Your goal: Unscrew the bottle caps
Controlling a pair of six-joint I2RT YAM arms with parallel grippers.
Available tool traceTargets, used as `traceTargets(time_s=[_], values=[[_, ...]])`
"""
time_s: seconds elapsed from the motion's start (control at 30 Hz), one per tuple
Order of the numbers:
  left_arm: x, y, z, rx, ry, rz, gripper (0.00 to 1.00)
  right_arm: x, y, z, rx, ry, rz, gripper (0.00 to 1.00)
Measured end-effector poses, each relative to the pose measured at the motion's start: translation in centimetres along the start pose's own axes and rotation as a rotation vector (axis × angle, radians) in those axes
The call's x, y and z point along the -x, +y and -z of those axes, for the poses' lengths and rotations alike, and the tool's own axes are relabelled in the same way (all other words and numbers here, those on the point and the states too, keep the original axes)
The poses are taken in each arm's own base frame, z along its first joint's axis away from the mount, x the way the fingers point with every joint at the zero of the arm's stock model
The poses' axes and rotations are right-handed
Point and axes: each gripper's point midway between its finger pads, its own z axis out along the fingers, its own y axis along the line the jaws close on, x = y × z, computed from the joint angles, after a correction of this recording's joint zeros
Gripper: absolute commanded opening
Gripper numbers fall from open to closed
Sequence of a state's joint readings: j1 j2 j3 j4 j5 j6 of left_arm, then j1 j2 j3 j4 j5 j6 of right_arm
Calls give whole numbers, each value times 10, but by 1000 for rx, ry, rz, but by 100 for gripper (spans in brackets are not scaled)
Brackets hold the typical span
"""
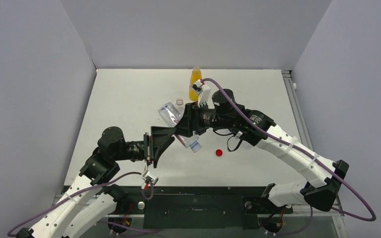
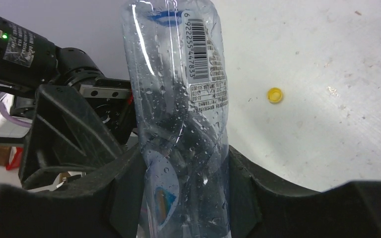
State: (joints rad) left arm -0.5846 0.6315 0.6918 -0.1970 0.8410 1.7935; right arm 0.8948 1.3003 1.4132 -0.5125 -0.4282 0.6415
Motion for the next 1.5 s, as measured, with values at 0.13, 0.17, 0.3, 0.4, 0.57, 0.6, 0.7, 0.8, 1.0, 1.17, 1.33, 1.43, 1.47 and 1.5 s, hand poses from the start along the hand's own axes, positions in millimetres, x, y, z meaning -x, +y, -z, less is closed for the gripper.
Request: traceTargets(time_s=[0.13, 0.17, 0.3, 0.4, 0.57, 0.6, 0.7, 0.8, 1.0, 1.17, 1.33, 1.43, 1.47, 1.5], values=[[4, 1, -5, -4, -17, -49, 97, -18, 8, -10, -3, 77, -49, 40], [5, 3, -6, 2, -17, -57, 96, -21, 9, -11, -10, 97, -60, 40], [8, 15, -10, 33, -9, -86, 97, -32, 19, -15, -24, 164, -78, 39], [10, 20, -12, 47, 4, -83, 99, -32, 22, -9, -41, 181, -86, 40], [9, 28, -11, 77, 19, -65, 75, -29, 28, -4, -77, 200, -75, 45], [9, 29, -11, 81, 26, -56, 70, -28, 28, -3, -85, 200, -74, 45], [7, 32, -10, 95, 41, -20, 67, -27, 27, -2, -99, 200, -71, 45], [6, 36, -9, 111, 46, 10, 69, -25, 29, 0, -100, 195, -78, 46], [6, 39, -7, 130, 59, 57, 84, -24, 30, 0, -109, 184, -106, 46], [0, 46, -5, 169, 91, 98, 99, -20, 30, 1, -114, 162, -108, 47], [-35, 50, 15, 251, 289, 215, 97, -34, 53, 13, -19, 195, -15, 50], [-45, 42, 23, 260, 359, 237, 97, -46, 72, 24, 59, 240, 22, 51], [-45, 40, 24, 257, 369, 241, 97, -47, 74, 27, 74, 246, 31, 51], [-46, 38, 24, 252, 373, 244, 97, -47, 75, 28, 81, 249, 37, 51]])
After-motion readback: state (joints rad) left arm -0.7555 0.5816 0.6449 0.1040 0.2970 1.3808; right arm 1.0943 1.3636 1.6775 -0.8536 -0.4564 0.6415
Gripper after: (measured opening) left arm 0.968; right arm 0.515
